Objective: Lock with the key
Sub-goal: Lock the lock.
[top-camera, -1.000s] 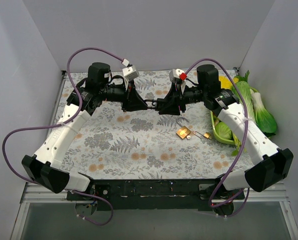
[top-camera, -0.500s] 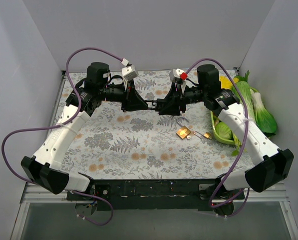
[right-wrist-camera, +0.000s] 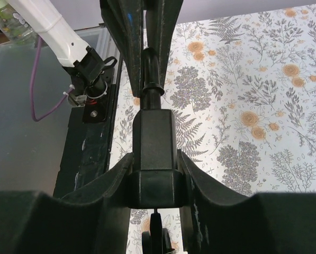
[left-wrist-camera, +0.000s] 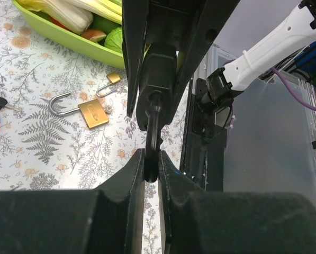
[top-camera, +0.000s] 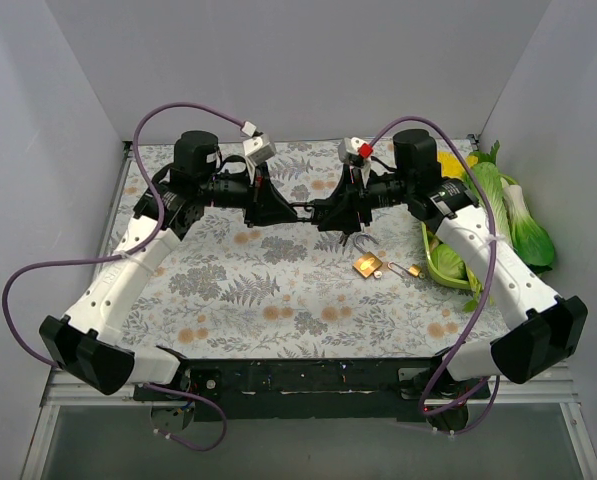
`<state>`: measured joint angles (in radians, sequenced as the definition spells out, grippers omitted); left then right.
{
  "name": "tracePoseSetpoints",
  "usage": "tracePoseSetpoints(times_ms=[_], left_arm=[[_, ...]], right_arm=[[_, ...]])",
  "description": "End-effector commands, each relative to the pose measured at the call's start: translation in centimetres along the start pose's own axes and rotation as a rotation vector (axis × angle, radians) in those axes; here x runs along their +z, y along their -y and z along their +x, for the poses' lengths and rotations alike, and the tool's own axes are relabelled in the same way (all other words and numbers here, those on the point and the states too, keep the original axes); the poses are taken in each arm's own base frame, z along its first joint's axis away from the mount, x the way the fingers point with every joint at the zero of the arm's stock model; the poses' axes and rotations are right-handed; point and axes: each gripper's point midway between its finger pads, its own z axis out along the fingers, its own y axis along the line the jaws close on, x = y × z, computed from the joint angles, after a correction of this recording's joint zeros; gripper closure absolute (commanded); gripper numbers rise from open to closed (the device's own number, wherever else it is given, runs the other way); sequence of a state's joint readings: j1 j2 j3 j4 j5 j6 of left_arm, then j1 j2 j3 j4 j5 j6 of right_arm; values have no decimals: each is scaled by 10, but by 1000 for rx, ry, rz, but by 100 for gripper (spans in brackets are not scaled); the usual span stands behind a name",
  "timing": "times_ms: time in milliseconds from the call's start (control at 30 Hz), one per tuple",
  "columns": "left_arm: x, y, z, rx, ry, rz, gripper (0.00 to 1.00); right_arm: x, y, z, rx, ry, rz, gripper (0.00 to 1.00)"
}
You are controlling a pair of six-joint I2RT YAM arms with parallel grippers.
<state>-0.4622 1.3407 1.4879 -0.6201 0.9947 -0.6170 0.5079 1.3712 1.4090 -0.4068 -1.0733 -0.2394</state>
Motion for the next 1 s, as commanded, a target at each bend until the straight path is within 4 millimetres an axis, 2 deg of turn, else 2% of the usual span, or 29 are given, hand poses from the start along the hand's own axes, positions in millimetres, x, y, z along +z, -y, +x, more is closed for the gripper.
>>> tracePoseSetpoints(times_ms=[0,33,100,133,267,400,567,867,967], left_arm=[[37,13,17,19,-6,88,100],[42,11,16,37,18,95,100],[53,13,23,36,9,116,100],[59,7,28,37,12,113,100],[67,3,25,39,59,115,100],[74,9,22,51,80,132,100],[81,11,29,69,73,121,100],[96,15,10,67,134,163,100],[97,15,17,71,133,172,100]], right_arm=[[22,-19,-51,-197,106,-122,99],[31,-22,-49,-189,103,-155,99],[39,-29,-51,-185,104,-198,99],[43,-30,-49,-175,104,-213,99],[49,-44,-42,-98,98,-286,99],[51,-62,-33,-63,98,-358,99],[52,-65,-28,-37,83,-393,99],[61,-70,-13,-18,68,-437,99],[63,-69,-9,-18,66,-434,99]])
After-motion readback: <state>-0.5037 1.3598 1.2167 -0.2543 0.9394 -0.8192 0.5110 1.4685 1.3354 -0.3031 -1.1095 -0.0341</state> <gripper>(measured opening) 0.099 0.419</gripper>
